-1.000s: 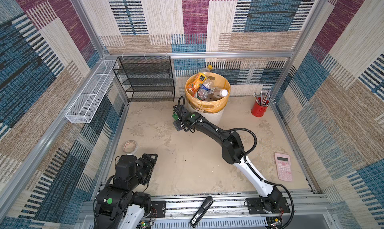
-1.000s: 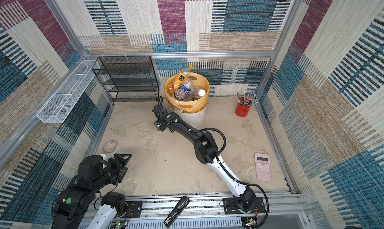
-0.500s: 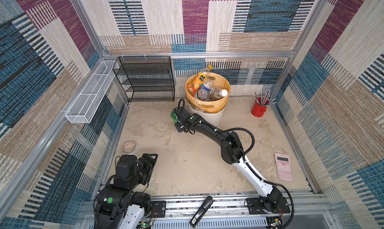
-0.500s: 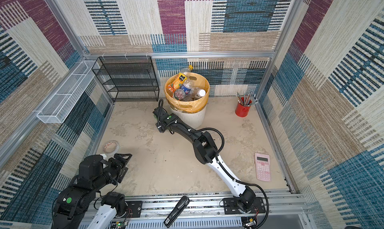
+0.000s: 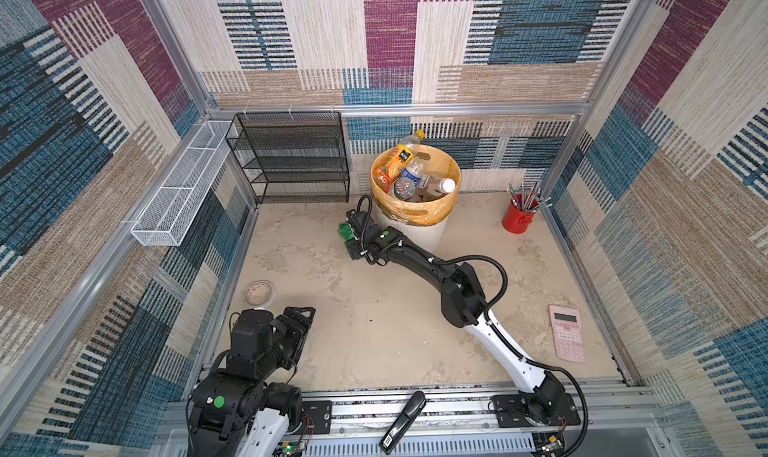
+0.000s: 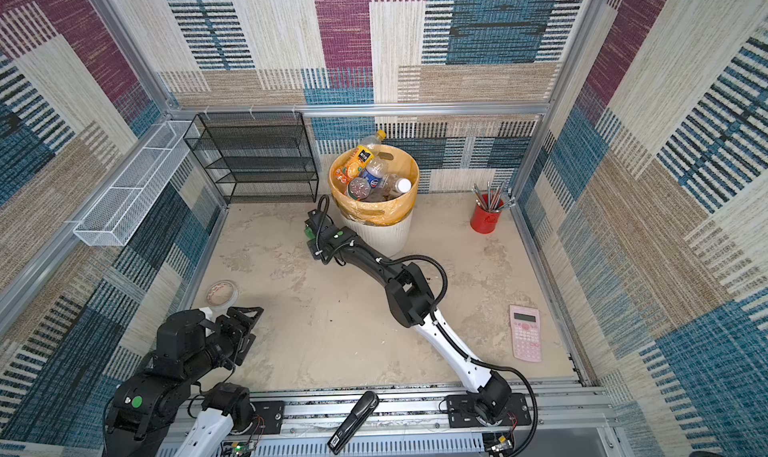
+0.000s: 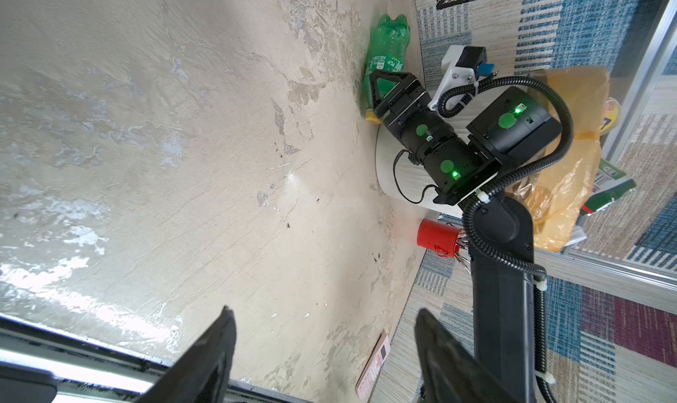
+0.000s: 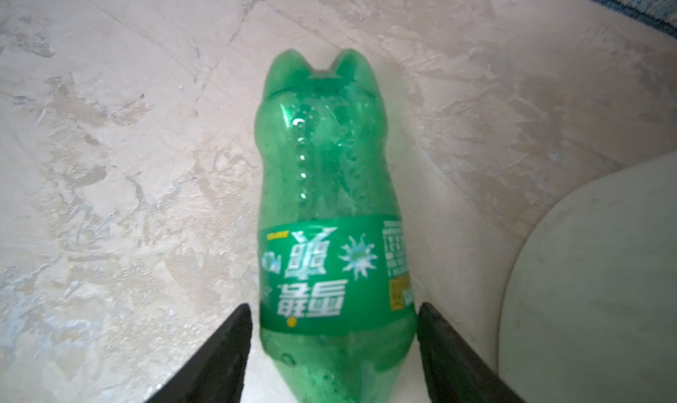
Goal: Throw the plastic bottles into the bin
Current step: 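Lower the right gripper onto the green Sprite bottle and close it, then lift the Sprite bottle with the right gripper and swing it over the bin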
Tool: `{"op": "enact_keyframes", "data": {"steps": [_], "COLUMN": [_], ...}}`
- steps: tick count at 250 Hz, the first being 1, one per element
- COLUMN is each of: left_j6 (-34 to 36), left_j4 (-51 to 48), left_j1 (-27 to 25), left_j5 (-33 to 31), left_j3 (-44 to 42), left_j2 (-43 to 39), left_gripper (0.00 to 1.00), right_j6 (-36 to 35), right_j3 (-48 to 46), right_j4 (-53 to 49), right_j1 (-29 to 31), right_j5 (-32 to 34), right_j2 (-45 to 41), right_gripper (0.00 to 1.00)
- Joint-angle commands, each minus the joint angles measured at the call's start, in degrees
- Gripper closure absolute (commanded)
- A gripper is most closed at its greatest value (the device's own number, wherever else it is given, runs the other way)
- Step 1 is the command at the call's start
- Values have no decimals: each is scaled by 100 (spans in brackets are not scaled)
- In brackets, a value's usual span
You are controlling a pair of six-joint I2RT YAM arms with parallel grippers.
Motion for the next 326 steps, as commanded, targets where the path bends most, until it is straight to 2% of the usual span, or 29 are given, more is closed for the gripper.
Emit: {"op": "enact_keyframes", "data": {"steps": [1, 60, 93, 172, 204, 235, 285, 326], "left_j6": [111, 145, 168, 125, 43, 47, 176, 208], "left_j4": [-90, 31, 147, 444, 660, 808, 934, 1203], "left_j1": [7, 6, 7, 6, 7, 6, 10, 6], "left_j5": [-127, -140, -151, -185, -168, -171, -153, -97], "left_j3": [69, 68, 59, -44, -198, -274, -301, -363], "left_j2": [-1, 98, 187, 321, 357, 455, 637, 801], "left_gripper": [22, 22, 22, 22, 22, 23, 23, 23], "right_j6": [102, 113, 178, 1156, 1751, 2365, 3574, 4329], "right_j3": [-9, -318, -1246, -5801, -7591, -9140, -10871, -11467], "right_j4": [268, 297, 441, 1881, 2135, 2213, 1967, 1747], "right_j1": [5, 31, 209, 662, 664, 660, 585, 515], "right_j5": [-12, -99, -191, -729, -916, -831, -659, -215], "right_j2": [-47, -535, -1332, -4435, -5846, -7321, -9583, -11537], "right_gripper": [33, 44, 44, 45, 45, 45, 45, 45]}}
